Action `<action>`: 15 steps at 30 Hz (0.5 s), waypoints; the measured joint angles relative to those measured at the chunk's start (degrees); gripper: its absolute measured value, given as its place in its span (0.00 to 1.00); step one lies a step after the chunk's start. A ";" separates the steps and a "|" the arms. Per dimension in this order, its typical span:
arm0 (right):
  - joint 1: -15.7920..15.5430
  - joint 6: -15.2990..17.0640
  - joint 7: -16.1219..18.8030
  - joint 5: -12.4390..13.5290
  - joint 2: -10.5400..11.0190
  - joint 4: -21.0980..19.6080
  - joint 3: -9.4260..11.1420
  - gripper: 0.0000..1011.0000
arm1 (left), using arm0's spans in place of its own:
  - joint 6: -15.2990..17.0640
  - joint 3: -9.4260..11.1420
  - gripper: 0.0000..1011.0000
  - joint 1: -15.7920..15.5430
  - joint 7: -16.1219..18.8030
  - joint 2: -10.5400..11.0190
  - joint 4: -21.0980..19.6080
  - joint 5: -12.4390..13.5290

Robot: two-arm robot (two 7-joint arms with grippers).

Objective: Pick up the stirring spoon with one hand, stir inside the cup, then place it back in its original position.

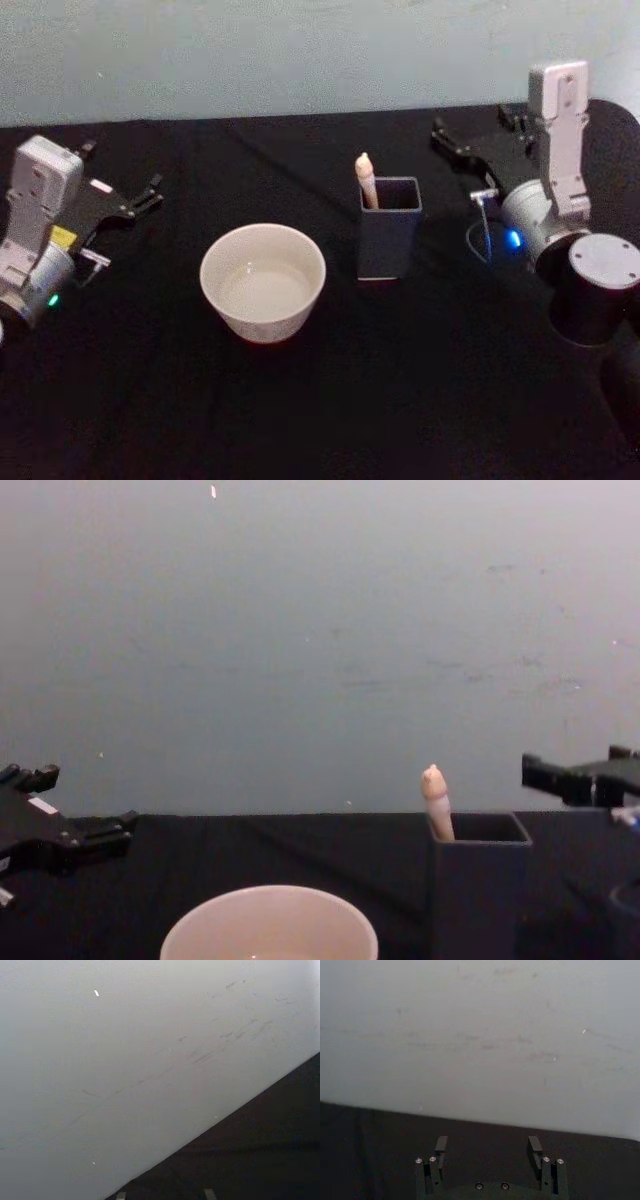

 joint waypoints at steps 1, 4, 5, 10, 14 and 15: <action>0.05 0.08 0.17 -0.18 -0.01 0.42 -0.06 0.99 | 0.00 0.00 0.99 0.00 0.00 0.00 0.00 0.00; 0.23 0.67 0.75 -0.80 -0.17 1.59 -0.23 0.99 | 0.00 0.00 0.99 0.00 0.00 0.00 0.00 0.00; 0.26 1.08 0.97 -0.99 -0.25 1.94 -0.23 0.99 | 0.00 0.00 0.99 0.00 0.00 0.00 0.00 0.00; 0.30 1.43 1.19 -1.15 -0.35 2.23 -0.21 0.99 | 0.00 0.00 0.99 0.00 0.00 0.00 0.00 0.00; 0.30 1.39 1.19 -1.14 -0.31 2.13 -0.21 0.99 | 0.00 0.00 0.99 0.00 0.00 0.00 0.00 0.00; 0.29 1.38 1.19 -1.12 -0.31 2.08 -0.22 0.99 | 0.00 0.00 0.99 0.00 0.00 0.00 0.00 0.00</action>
